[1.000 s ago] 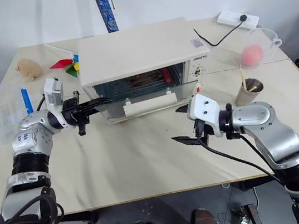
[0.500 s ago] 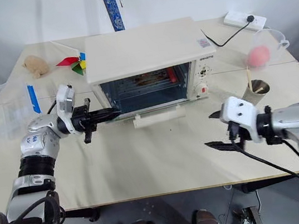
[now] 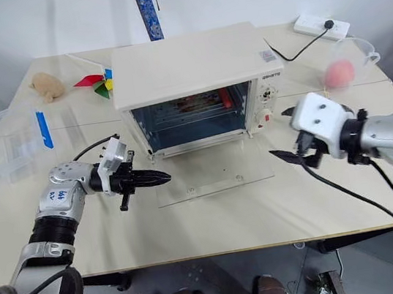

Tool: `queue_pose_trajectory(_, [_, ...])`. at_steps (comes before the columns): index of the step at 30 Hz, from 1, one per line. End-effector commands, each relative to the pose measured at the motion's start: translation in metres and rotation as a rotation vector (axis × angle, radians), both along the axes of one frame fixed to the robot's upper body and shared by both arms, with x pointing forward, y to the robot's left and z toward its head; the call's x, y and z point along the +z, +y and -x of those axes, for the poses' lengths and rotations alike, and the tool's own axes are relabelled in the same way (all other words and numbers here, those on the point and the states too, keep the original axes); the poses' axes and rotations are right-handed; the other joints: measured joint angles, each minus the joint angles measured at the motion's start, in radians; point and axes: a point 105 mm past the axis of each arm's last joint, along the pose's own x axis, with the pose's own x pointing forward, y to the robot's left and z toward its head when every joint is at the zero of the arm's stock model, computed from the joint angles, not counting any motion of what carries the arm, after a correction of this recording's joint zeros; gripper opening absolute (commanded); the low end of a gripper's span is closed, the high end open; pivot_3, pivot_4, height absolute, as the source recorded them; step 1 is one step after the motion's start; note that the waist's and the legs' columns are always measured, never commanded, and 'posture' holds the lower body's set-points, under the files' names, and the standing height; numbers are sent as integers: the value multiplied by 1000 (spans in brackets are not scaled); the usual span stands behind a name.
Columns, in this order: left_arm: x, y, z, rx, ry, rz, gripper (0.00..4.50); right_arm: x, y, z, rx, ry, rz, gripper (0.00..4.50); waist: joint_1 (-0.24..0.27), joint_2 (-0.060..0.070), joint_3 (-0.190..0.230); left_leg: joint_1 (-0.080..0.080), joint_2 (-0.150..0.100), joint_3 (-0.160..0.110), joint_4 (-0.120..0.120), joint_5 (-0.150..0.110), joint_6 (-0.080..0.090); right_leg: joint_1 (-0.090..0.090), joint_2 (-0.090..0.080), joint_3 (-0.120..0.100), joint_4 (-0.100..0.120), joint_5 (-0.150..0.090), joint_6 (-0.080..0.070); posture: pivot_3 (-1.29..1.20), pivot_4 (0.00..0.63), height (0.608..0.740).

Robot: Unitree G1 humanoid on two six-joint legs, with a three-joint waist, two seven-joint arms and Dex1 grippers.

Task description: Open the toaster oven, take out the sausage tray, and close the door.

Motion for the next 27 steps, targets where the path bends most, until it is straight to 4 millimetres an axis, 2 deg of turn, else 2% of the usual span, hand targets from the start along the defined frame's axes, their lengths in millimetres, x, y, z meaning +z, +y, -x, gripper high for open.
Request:
queue_pose_trajectory(1, [-5, 0, 9, -76, -32, -68, 25, 5, 29, -4, 52, -87, 10, 4500, -1, 0, 0, 0, 0, 0, 0, 0, 0, 0, 0, 0, 0, 0, 0, 0, 150, 740])
queue_pose_trajectory(4, [-5, 0, 9, -72, -38, -69, 25, 1, 43, -7, 71, -103, 17, 4500, 4, 0, 0, -3, 0, -1, 1, 0, 0, -2, 0, -1, 1, 0, 0, 0, 150, 740])
queue_pose_trajectory(6, [-9, 1, 12, -79, -56, -97, 25, -12, 54, -12, 70, -99, 110, 4500, 3, 0, 0, -4, 0, -2, 2, 0, 0, -2, 0, -1, 0, 0, 0, 0, 150, 740])
queue_pose_trajectory(10, [-7, 1, 7, -21, -133, -81, 25, -11, 74, -20, 84, -128, 66, 4500, -3, 0, 0, -3, 0, -1, 2, 0, 0, -2, 0, -1, 1, 0, 0, 0, 150, 740])
queue_pose_trajectory(15, [19, -3, 11, 105, -149, 142, 25, -11, 107, -42, 88, -239, 90, 4500, -18, 0, 0, -5, 0, -2, 2, 0, 0, -3, 0, -2, 2, 0, 0, 0, 150, 740])
queue_pose_trajectory(21, [47, 7, 17, 278, -140, 383, 25, -8, 127, -72, 56, -356, 149, 4500, -37, 0, 0, -6, 0, -4, 2, 0, 0, -5, -1, -2, 4, 0, 0, 0, 150, 740])
queue_pose_trajectory(25, [55, 13, 23, 359, -81, 512, 25, -12, 135, -87, 51, -392, 181, 4500, -46, 1, 0, -6, 0, -6, 1, 0, -1, -5, -1, -3, 5, 0, 0, 0, 150, 740])
queue_pose_trajectory(27, [56, 17, 32, 374, -51, 567, 417, -14, 140, -96, 46, -411, 199, 4500, -49, 1, 0, -6, 0, -6, 1, 0, -1, -5, -1, -3, 5, 0, 0, 0, 150, 740])
